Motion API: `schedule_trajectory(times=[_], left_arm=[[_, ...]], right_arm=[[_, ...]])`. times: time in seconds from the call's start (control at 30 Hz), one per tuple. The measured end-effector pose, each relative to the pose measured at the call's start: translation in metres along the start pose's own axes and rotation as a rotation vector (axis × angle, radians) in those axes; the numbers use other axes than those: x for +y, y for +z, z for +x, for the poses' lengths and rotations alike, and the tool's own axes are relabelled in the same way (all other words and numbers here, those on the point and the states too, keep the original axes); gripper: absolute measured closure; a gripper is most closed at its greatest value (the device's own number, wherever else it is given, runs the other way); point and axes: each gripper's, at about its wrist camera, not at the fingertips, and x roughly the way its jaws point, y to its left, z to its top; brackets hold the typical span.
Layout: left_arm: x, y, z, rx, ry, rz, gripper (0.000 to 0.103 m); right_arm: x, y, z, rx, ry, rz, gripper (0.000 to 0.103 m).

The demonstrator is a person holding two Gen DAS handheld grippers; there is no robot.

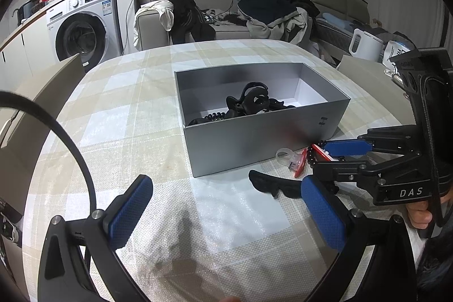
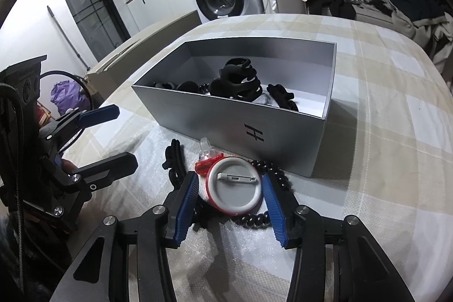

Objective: Organize jewelry
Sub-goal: 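Grasp the red-rimmed white badge with the right gripper, then grasp the black wavy hair comb with the left gripper while the right holds the badge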

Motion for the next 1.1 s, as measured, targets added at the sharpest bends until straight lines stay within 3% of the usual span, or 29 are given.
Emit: schedule_trajectory(times=[0.5,0.77,1.1], left_arm=[[-0.002,0.001,0.000,-0.010,0.006,0.011,0.001],[-0.002,0.001,-0.001,-0.012,0.006,0.013,0.001],[-0.005,0.001,0.000,0.005,-0.044,0.000,0.001]], right_arm=[[-0.005,-0.001,-0.002,-0.002,0.000,-0.003,0.069],[-0.010,0.001,-0.012,-0.034,0.000,0.012,0.098],[-0.010,0.002,-0.042,-0.108,0.020,0.023,0.098]])
